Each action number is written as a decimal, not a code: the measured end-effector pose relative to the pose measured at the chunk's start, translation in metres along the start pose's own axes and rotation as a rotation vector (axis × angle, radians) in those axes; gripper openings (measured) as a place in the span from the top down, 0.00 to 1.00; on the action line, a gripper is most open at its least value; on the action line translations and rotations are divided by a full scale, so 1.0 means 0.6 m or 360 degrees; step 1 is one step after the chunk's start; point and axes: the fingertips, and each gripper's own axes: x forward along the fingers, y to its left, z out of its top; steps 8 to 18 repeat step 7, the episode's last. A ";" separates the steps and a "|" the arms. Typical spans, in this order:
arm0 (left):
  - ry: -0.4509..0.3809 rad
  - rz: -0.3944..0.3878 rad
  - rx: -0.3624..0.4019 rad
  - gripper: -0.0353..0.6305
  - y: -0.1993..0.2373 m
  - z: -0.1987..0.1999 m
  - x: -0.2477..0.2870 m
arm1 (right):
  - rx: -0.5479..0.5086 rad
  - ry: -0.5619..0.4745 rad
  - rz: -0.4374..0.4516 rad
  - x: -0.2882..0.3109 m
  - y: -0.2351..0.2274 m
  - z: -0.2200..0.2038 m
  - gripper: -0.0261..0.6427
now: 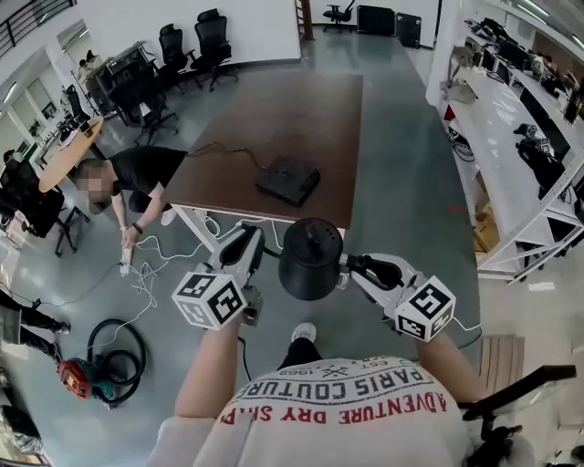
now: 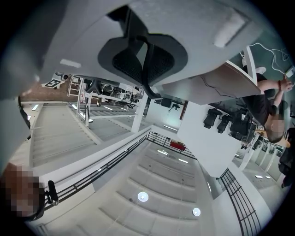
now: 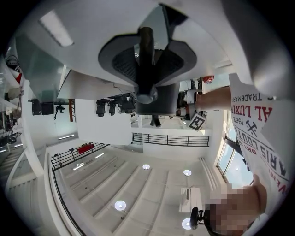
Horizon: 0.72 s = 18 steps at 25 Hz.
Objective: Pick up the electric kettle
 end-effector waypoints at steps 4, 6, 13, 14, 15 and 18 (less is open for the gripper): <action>-0.0008 -0.0005 0.0008 0.89 -0.005 0.006 -0.003 | -0.0004 0.0003 -0.0002 -0.004 0.001 0.002 0.80; -0.0010 -0.0005 0.0010 0.89 -0.007 0.008 -0.006 | -0.0004 0.0001 0.0000 -0.006 0.004 0.004 0.80; -0.0011 -0.0004 0.0011 0.89 -0.009 0.009 -0.007 | -0.0005 0.0000 0.0001 -0.007 0.006 0.005 0.80; -0.0011 -0.0004 0.0011 0.89 -0.009 0.009 -0.007 | -0.0005 0.0000 0.0001 -0.007 0.006 0.005 0.80; -0.0011 -0.0004 0.0011 0.89 -0.009 0.009 -0.007 | -0.0005 0.0000 0.0001 -0.007 0.006 0.005 0.80; -0.0011 -0.0004 0.0011 0.89 -0.009 0.009 -0.007 | -0.0005 0.0000 0.0001 -0.007 0.006 0.005 0.80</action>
